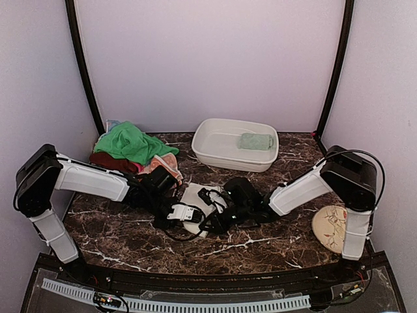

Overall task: Roll the towels
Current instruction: Roll the towel at the center of the board.

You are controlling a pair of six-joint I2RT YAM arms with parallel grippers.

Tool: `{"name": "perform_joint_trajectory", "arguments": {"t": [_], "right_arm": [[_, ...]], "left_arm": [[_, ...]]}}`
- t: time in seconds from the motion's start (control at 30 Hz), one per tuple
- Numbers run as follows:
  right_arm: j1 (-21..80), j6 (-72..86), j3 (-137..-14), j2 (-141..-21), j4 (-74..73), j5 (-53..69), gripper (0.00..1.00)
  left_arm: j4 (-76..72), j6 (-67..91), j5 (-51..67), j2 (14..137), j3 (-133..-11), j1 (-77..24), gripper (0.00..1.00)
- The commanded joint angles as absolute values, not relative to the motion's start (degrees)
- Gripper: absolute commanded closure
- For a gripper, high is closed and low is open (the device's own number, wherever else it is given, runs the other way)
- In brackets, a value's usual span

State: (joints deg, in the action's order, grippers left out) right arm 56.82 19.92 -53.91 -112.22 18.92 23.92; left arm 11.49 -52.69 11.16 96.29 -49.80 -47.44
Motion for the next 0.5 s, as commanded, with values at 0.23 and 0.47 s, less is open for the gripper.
{"name": "perform_joint_trajectory", "arguments": {"t": [0.23, 0.47], "right_arm": [[56.7, 16.2, -39.2, -95.7, 31.1, 1.3, 0.00], [57.0, 24.0, -25.2, -77.2, 40.8, -19.8, 0.00]], "left_arm": [[30.8, -47.5, 24.4, 100.4, -57.1, -44.5, 1.00], [38.1, -46.3, 30.8, 103.3, -61.6, -42.6, 1.00]]}}
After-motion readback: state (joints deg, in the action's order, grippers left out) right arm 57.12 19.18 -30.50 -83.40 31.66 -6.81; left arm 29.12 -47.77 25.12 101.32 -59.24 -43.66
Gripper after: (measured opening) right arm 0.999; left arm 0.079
